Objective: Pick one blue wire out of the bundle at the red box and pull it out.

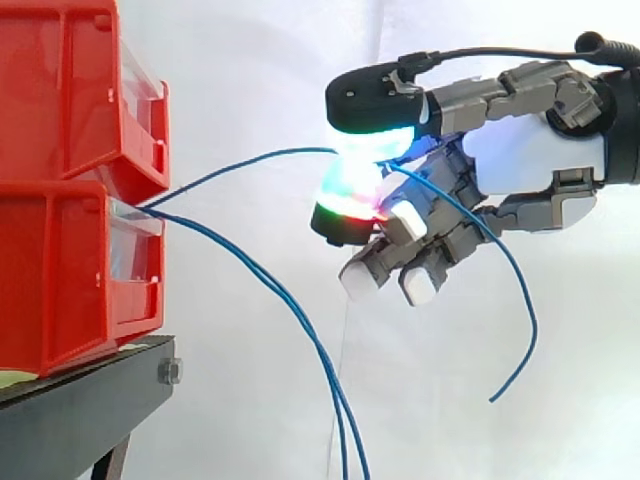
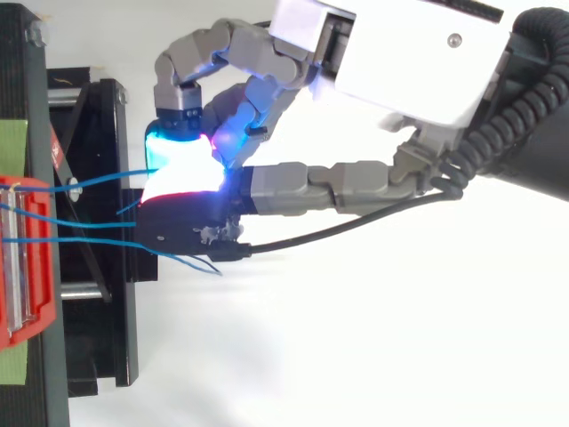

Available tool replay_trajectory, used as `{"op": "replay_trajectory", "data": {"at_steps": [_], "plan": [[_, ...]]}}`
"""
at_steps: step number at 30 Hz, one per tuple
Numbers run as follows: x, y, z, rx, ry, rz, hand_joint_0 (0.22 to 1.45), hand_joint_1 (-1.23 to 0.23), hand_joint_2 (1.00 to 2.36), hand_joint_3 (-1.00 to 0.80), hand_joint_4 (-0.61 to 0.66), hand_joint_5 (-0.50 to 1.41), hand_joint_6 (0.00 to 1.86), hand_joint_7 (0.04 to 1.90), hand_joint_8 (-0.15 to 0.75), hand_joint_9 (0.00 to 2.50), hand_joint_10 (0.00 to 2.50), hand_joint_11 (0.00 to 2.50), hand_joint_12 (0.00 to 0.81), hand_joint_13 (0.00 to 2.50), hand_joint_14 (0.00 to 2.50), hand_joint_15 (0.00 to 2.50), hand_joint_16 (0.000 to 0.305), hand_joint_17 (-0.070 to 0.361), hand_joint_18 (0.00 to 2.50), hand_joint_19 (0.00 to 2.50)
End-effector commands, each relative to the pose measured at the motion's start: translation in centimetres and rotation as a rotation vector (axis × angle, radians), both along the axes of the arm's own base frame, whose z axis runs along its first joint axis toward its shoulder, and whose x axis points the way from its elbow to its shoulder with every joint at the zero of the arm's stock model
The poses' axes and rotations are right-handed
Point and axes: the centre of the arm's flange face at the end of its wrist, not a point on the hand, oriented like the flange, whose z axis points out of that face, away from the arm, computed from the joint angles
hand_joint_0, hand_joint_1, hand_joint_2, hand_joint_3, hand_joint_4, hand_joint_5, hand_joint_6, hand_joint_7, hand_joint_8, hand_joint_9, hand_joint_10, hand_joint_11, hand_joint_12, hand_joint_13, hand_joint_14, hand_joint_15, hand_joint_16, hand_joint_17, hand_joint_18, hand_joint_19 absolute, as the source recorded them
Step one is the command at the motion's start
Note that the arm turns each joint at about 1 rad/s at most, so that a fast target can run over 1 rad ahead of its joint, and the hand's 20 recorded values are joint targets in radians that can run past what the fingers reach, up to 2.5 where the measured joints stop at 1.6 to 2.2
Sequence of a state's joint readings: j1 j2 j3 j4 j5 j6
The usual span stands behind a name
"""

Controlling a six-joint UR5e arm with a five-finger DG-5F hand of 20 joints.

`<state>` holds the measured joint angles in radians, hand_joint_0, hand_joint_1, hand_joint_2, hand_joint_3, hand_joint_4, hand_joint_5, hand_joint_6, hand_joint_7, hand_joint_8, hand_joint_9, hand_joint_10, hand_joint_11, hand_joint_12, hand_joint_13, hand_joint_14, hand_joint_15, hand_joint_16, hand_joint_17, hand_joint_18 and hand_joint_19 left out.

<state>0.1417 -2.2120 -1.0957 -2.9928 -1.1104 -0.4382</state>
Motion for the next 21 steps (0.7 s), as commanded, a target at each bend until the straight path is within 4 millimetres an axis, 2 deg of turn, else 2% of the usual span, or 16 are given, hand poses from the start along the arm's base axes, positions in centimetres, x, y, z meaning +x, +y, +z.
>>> {"op": "replay_trajectory", "data": {"at_steps": [1, 21], "plan": [[0.01, 0.07, 0.02, 0.001, -0.001, 0.001, 0.62, -0.74, 1.02, 0.01, 0.22, -0.14, 0.91, 1.26, 0.463, 1.09, 0.02, 0.86, 0.503, 0.76, 0.01, 0.41, 0.067, 0.152, 0.89, 0.54], [0.0, -0.04, 0.02, 0.0, 0.0, 0.0, 0.62, -0.74, 1.02, 0.01, 0.21, -0.14, 0.91, 1.25, 0.449, 1.08, 0.02, 0.87, 0.499, 0.74, 0.01, 0.41, 0.067, 0.15, 0.86, 0.55]]}}
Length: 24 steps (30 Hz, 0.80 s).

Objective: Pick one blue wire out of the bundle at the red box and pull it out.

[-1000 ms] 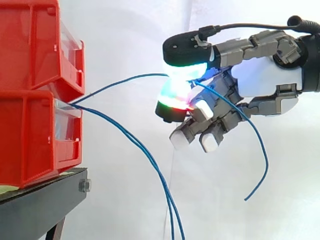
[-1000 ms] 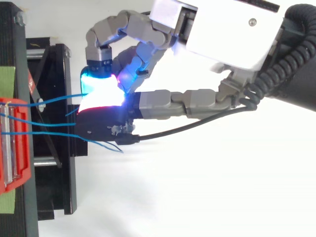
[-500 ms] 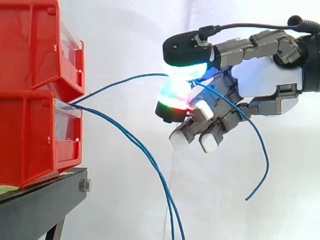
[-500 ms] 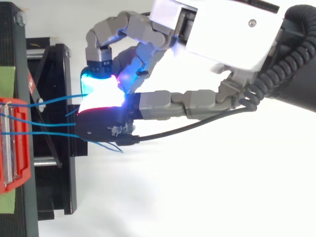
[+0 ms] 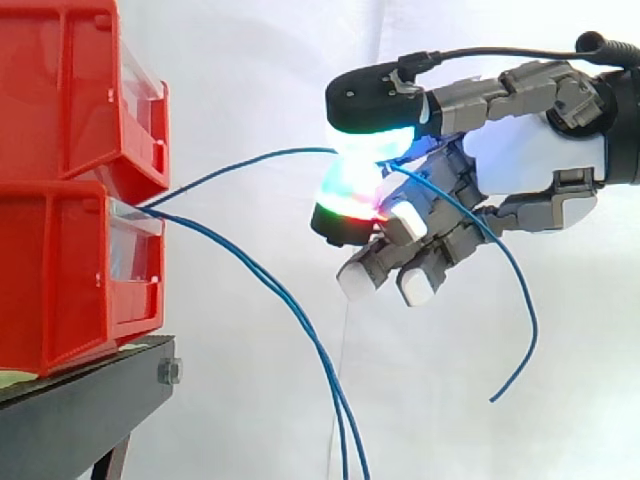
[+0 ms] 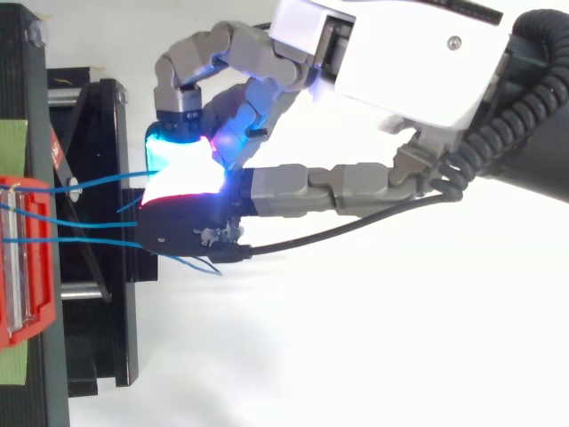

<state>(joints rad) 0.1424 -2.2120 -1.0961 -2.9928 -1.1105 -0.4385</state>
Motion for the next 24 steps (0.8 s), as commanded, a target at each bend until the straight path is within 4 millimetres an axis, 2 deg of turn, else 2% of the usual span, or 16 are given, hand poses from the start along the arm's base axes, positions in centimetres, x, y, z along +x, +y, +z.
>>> {"op": "replay_trajectory", "data": {"at_steps": [1, 24], "plan": [[-0.01, 0.02, -0.03, 0.0, 0.001, 0.0, 0.62, -0.74, 1.02, 0.0, 0.21, -0.14, 0.91, 1.25, 0.449, 1.08, 0.02, 0.88, 0.497, 0.74, 0.01, 0.41, 0.067, 0.15, 0.86, 0.54], [0.02, 0.02, 0.04, 0.001, -0.001, 0.0, 0.62, -0.73, 1.02, 0.0, 0.21, -0.15, 0.92, 1.25, 0.44, 1.06, 0.02, 0.87, 0.493, 0.74, 0.01, 0.41, 0.066, 0.148, 0.84, 0.55]]}}
